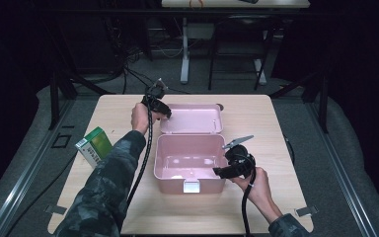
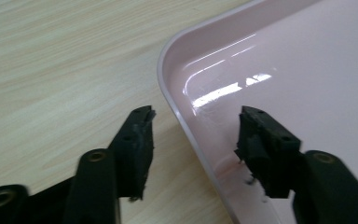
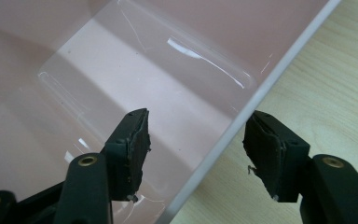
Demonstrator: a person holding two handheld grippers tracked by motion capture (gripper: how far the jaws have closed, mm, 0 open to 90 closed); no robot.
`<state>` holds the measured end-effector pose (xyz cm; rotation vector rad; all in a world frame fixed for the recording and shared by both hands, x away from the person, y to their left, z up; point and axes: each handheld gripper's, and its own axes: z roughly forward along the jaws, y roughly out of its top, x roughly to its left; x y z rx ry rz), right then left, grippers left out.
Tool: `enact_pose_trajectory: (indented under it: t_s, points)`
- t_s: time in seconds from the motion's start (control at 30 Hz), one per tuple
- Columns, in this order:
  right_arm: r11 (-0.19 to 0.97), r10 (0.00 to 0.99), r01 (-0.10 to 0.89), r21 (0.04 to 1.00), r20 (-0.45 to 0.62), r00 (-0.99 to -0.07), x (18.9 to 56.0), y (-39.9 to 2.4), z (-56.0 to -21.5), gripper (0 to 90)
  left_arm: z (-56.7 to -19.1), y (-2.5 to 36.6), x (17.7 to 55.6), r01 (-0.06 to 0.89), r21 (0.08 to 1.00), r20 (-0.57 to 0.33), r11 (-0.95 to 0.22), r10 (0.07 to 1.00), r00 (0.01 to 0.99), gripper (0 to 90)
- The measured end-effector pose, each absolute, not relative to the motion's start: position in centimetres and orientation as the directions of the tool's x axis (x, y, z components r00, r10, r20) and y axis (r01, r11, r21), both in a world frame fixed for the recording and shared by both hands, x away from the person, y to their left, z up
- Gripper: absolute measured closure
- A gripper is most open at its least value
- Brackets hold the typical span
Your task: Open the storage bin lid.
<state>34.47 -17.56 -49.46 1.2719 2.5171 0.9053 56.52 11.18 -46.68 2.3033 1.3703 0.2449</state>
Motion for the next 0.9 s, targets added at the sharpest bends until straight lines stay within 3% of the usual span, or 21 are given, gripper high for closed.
enact_pose_trajectory:
  t_s: [0.1,0.27,0.9]
  points:
    - [0.438,0.783,0.673,0.596,0.116,-0.611,34.5,-17.6,-49.5,39.7,-46.0,11.7,56.3,0.78,0.475,-0.071,-0.407,0.866,0.495,32.6]
    - [0.428,0.789,0.678,0.597,0.118,-0.603,34.4,-17.6,-49.5,39.0,-44.5,12.6,55.7,0.76,0.492,-0.043,-0.425,0.86,0.508,23.0]
    - [0.432,0.785,0.676,0.597,0.12,-0.608,34.2,-17.4,-49.4,33.2,-38.9,16.1,51.3,0.689,0.48,0.02,-0.543,0.792,0.61,4.7]
